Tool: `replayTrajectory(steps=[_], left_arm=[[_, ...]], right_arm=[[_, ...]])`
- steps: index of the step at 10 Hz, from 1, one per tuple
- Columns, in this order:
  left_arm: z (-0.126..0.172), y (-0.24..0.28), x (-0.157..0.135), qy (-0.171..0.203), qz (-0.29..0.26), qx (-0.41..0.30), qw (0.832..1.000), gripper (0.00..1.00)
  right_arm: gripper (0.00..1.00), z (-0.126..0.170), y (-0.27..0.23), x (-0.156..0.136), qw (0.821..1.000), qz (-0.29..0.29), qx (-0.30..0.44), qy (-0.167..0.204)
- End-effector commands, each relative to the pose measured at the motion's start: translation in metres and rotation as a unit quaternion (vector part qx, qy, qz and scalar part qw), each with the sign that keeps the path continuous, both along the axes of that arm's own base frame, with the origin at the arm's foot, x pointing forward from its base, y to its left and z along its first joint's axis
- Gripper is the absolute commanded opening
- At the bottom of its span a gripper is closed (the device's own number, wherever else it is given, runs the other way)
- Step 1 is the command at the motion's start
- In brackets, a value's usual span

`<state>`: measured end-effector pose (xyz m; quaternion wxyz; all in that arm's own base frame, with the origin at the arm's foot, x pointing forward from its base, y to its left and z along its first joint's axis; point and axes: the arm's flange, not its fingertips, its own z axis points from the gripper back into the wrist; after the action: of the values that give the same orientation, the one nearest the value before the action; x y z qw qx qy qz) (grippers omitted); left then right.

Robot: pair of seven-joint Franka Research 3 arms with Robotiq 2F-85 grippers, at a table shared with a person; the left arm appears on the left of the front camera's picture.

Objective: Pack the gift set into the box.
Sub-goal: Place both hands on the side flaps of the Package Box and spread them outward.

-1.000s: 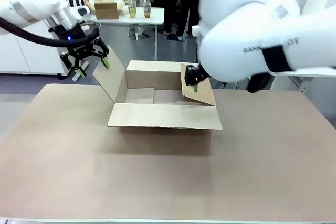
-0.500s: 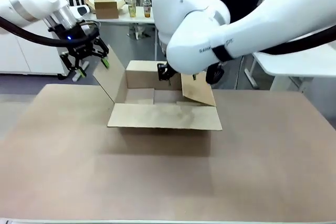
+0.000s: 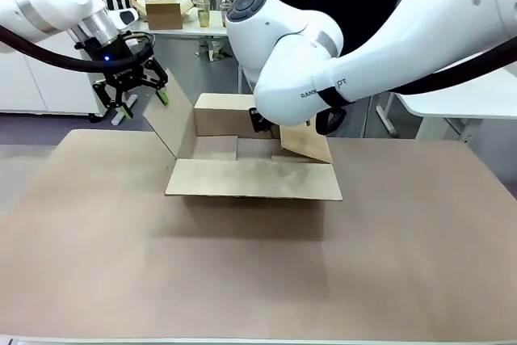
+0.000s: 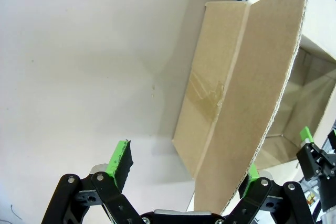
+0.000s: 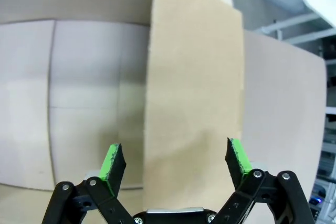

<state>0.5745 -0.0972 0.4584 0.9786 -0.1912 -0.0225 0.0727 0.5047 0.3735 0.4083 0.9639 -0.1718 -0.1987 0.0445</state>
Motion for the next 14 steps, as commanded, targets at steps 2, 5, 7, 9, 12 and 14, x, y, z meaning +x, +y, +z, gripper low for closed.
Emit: replayTrajectory(steps=[2, 5, 7, 9, 12, 14], left_arm=[[0.002, 0.0, -0.002, -0.002, 0.009, 0.011, 1.0, 1.0], [0.002, 0.0, -0.002, -0.002, 0.009, 0.011, 1.0, 1.0], [0.002, 0.0, -0.002, -0.002, 0.009, 0.011, 1.0, 1.0], [0.002, 0.0, -0.002, -0.002, 0.009, 0.011, 1.0, 1.0], [0.002, 0.0, -0.002, -0.002, 0.009, 0.011, 1.0, 1.0], [0.002, 0.0, -0.002, -0.002, 0.009, 0.011, 1.0, 1.0]], right_arm=[[1.0, 0.016, -0.033, -0.016, 0.998, -0.047, -0.01, -0.028], [1.0, 0.052, -0.069, -0.028, 0.997, -0.069, 0.007, -0.02], [1.0, 0.07, -0.085, -0.034, 0.997, -0.078, 0.026, -0.011], [1.0, 0.077, -0.11, -0.037, 0.995, -0.1, 0.026, -0.006], [1.0, 0.076, -0.139, -0.043, 0.992, -0.126, 0.024, -0.002], [1.0, 0.073, -0.157, -0.047, 0.989, -0.146, 0.027, -0.005]])
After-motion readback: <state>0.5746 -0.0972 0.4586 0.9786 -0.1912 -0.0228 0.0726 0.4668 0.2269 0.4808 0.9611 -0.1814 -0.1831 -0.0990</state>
